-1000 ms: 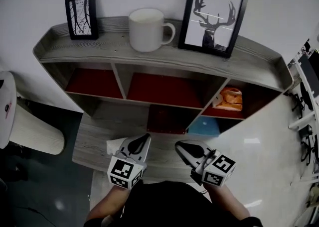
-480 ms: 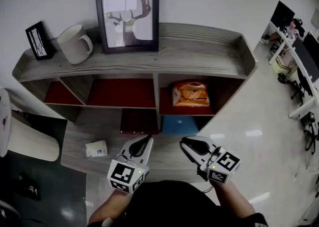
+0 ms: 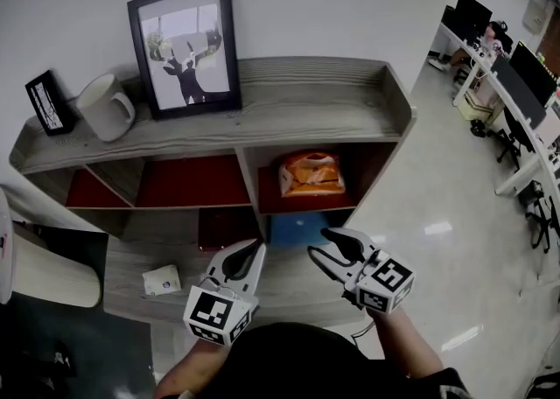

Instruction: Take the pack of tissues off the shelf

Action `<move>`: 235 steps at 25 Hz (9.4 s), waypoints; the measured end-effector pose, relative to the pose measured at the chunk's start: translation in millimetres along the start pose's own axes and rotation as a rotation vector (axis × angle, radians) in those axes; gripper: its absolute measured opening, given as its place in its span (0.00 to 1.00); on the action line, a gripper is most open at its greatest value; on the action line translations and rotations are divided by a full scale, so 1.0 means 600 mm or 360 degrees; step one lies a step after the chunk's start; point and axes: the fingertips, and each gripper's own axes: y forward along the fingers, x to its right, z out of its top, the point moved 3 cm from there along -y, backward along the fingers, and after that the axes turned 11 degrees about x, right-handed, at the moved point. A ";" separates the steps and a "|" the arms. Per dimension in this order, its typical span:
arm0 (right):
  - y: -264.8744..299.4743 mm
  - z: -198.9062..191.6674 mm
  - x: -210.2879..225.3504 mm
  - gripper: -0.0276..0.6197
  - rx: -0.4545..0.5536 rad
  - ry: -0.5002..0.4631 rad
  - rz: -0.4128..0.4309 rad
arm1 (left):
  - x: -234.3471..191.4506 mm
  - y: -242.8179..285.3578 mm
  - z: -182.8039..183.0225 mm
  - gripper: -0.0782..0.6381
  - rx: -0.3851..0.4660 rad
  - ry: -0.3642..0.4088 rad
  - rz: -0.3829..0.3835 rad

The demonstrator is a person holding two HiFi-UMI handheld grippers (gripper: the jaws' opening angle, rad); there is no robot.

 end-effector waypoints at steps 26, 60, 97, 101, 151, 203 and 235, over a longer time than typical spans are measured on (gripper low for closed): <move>0.053 0.006 0.163 0.43 -0.0152 -0.0235 -0.0517 | -0.002 0.019 -0.008 0.13 -0.0062 -0.0003 -0.0133; 0.080 -0.056 0.183 0.33 -0.0312 -0.0401 -0.0617 | -0.021 -0.001 -0.017 0.13 -0.0074 -0.0076 -0.0049; -0.035 0.050 0.046 0.08 0.0004 -0.0606 -0.0528 | 0.003 -0.056 -0.010 0.13 -0.0031 -0.0121 0.0052; -0.025 0.057 0.007 0.08 0.0014 -0.0665 -0.0608 | -0.021 -0.096 0.010 0.13 0.0010 -0.0106 -0.0043; 0.252 -0.269 -0.243 0.08 -0.0384 -0.0367 -0.0277 | -0.200 -0.335 -0.098 0.13 -0.0178 -0.0242 -0.0046; 0.150 -0.426 -0.224 0.28 -0.0789 0.0283 -0.0462 | -0.190 -0.321 -0.092 0.13 -0.0154 -0.0316 -0.0173; -0.041 0.024 -0.276 0.16 0.0172 -0.0078 -0.0083 | 0.041 -0.209 0.027 0.13 0.0002 -0.0158 -0.0214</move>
